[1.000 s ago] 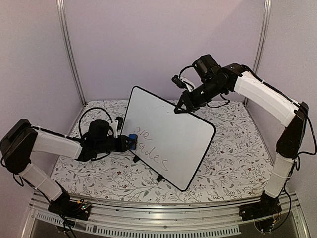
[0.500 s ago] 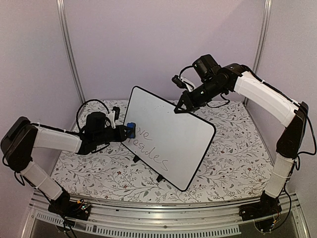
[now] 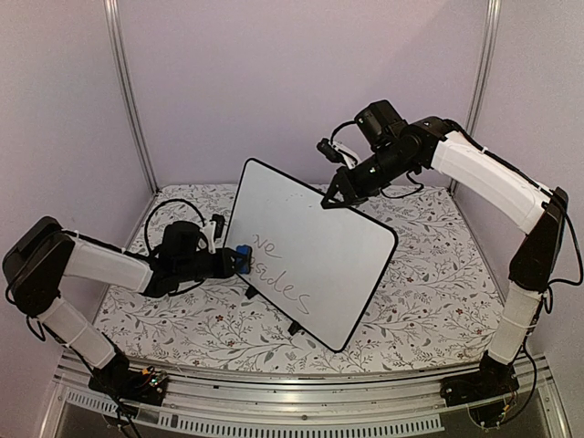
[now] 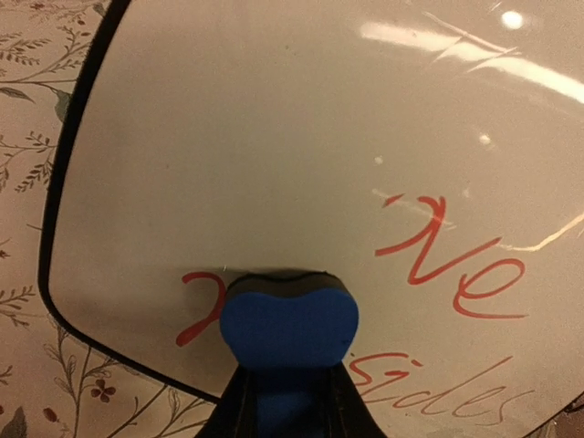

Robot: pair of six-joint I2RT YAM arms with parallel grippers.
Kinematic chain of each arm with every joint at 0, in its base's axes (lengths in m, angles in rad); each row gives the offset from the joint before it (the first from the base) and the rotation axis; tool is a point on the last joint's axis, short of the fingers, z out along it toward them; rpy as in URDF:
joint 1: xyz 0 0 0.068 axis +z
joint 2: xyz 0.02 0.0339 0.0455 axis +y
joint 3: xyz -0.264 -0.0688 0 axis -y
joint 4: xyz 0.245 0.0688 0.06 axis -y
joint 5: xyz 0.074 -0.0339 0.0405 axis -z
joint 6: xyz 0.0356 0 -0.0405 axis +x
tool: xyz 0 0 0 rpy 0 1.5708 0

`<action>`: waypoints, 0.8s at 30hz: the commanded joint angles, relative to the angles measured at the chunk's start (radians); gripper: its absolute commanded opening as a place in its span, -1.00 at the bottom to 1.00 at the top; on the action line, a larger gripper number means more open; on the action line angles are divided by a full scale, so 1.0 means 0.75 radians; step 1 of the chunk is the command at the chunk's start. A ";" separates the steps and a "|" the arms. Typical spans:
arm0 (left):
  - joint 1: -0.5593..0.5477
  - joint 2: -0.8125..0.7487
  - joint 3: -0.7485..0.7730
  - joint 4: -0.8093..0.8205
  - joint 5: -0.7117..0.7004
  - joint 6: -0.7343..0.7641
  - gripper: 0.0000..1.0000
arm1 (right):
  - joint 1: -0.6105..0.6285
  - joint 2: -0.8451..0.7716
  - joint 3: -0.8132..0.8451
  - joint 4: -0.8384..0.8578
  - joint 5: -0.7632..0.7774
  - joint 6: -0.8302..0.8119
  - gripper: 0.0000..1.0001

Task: Erase the whiteboard
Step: Erase the whiteboard from the whiteboard stand.

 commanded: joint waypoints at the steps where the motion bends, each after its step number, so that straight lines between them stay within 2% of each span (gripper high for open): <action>1: -0.026 0.016 0.126 -0.036 -0.007 0.055 -1.00 | 0.051 0.014 -0.024 -0.080 -0.067 -0.099 -1.00; 6: -0.024 0.028 0.240 -0.101 -0.024 0.111 -1.00 | 0.051 0.015 -0.023 -0.081 -0.068 -0.100 -1.00; 10: -0.024 0.027 0.257 -0.111 -0.021 0.111 -1.00 | 0.051 0.019 -0.021 -0.080 -0.069 -0.099 -1.00; 24: -0.063 0.011 -0.007 0.017 -0.024 -0.002 -1.00 | 0.051 0.017 -0.021 -0.081 -0.067 -0.099 -1.00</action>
